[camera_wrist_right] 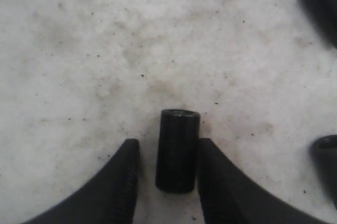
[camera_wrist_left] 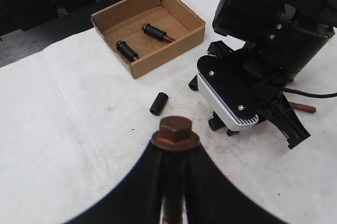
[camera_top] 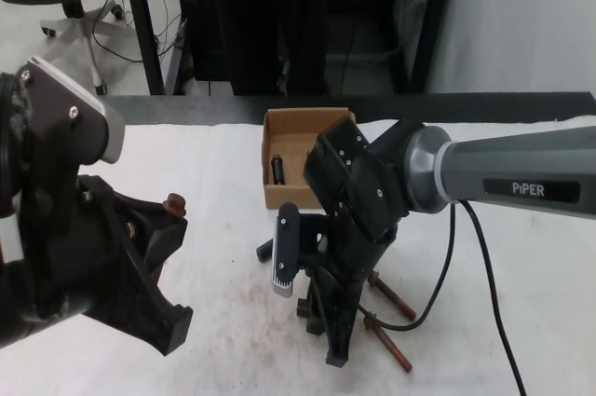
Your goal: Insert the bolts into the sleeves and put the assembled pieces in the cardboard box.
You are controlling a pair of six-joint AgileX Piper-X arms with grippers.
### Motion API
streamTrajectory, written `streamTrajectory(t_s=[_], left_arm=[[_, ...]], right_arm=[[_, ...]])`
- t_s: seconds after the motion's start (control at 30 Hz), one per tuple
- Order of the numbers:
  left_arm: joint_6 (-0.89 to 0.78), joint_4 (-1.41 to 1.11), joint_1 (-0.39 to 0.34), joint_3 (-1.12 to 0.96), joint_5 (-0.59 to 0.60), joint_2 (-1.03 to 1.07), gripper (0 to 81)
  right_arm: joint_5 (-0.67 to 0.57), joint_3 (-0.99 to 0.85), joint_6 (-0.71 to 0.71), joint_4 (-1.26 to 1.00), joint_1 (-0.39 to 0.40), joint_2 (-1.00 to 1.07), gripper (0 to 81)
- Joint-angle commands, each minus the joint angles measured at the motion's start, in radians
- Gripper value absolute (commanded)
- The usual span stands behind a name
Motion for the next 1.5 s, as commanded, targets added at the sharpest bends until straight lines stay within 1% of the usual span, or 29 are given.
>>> streamTrajectory(t_s=[0.0,0.97,1.03,1.23,1.47], left_arm=[[0.002,-0.017,0.003,-0.004,-0.009,-0.001,0.3],[0.002,-0.017,0.003,-0.004,-0.009,-0.001,0.3],[0.002,-0.017,0.003,-0.004,-0.009,-0.001,0.3],[0.002,-0.017,0.003,-0.004,-0.009,-0.001,0.3],[0.002,-0.017,0.003,-0.004,-0.009,-0.001,0.3]], right_arm=[[0.004,0.002,-0.001,-0.01,-0.006,0.001,33.8],[-0.026,0.002,0.006,-0.048,-0.004,0.001,33.8],[-0.026,0.002,0.006,-0.048,-0.004,0.001,31.3],[-0.031,0.002,0.029,-0.048,-0.004,0.001,16.1],[-0.031,0.002,0.029,-0.048,-0.004,0.001,5.9]])
